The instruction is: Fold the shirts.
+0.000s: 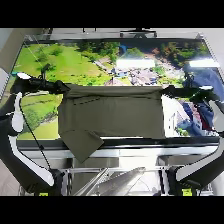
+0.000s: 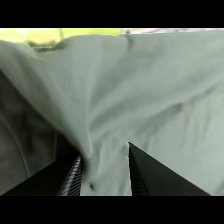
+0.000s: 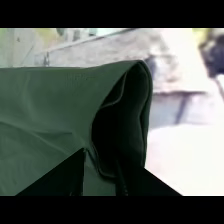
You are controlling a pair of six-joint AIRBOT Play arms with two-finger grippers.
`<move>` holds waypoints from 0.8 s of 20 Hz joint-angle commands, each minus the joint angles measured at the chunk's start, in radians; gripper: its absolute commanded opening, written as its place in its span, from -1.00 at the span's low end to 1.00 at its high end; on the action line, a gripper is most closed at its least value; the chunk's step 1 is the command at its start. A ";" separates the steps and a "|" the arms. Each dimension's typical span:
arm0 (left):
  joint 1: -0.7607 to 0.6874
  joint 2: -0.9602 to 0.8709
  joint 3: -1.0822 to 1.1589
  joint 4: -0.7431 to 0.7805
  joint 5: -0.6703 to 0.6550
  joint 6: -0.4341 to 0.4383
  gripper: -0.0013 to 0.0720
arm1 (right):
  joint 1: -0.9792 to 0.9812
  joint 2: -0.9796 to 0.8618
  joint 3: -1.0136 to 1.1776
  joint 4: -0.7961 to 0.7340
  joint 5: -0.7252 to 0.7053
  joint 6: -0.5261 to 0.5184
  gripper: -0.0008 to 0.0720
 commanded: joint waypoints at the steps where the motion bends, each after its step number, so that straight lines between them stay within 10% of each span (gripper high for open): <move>1: 0.051 0.001 0.121 0.002 -0.177 -0.137 -0.18 | -0.034 0.104 0.001 -0.233 0.039 0.173 -0.34; 9: 0.212 0.394 -0.319 0.002 -0.254 -0.123 -0.20 | -0.071 0.439 -0.329 -0.476 0.198 0.298 -0.08; 16: 0.374 1.046 -1.129 0.001 0.137 -0.017 -0.18 | -0.068 0.526 -0.660 -0.532 0.099 0.360 0.23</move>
